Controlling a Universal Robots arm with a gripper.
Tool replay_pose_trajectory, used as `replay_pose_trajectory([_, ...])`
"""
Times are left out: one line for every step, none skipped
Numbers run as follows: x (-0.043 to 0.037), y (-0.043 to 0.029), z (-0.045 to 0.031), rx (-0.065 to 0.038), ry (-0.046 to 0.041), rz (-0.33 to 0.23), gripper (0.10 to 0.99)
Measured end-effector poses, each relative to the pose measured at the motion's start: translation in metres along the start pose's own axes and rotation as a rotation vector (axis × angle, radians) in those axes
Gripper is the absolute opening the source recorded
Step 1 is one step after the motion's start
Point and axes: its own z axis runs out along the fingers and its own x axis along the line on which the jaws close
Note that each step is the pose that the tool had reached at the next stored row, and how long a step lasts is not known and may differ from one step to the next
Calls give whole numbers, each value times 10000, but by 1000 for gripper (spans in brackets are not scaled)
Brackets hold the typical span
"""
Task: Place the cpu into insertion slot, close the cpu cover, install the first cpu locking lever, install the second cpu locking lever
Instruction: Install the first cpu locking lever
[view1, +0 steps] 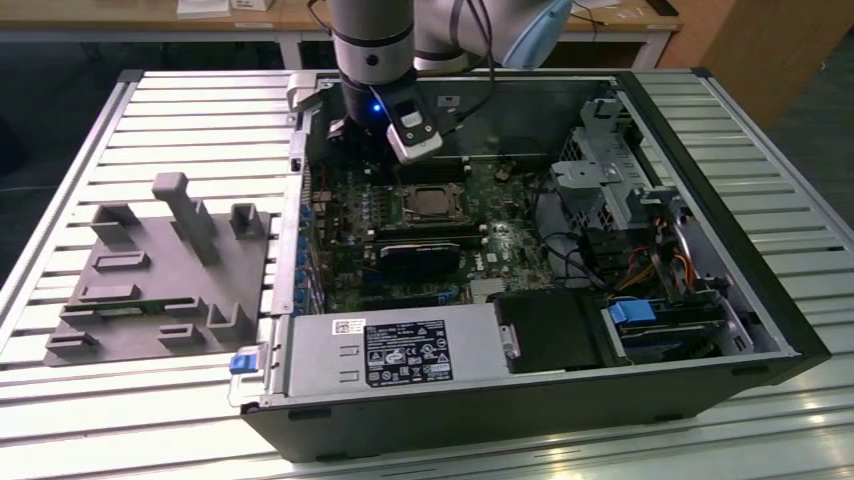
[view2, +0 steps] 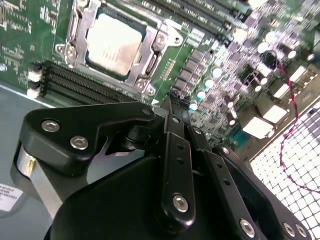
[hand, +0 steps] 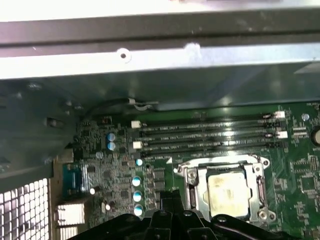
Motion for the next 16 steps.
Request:
replay_pose_trajectory([4, 0, 0, -96, 8, 5, 102])
replay_pose_trajectory([8, -1, -1, -184, 16, 9, 102])
replay_pose_trajectory([11, -1, -1, -277, 25, 14, 102])
replay_pose_trajectory([15, -2, -1, -380, 35, 20, 102])
replay_pose_trajectory([18, -3, -1, -494, 44, 26, 102])
replay_pose_trajectory([21, -4, -1, -596, 54, 31, 102])
replay_pose_trajectory([24, -4, -2, -694, 63, 36, 102])
replay_pose_trajectory([28, -5, -2, -782, 71, 41, 102])
replay_pose_trajectory([32, -6, -2, -879, 82, 46, 102])
replay_pose_trajectory([36, -7, -2, -965, 89, 50, 102])
replay_pose_trajectory([39, -7, -3, -1046, 96, 54, 102])
replay_pose_trajectory([41, -8, -3, -1123, 102, 59, 102])
replay_pose_trajectory([43, -8, -3, -1211, 110, 63, 102])
replay_pose_trajectory([45, -8, -3, -1305, 119, 68, 102])
replay_pose_trajectory([46, -9, -3, -1396, 128, 72, 102])
replay_pose_trajectory([47, -9, -3, -1468, 134, 76, 102])
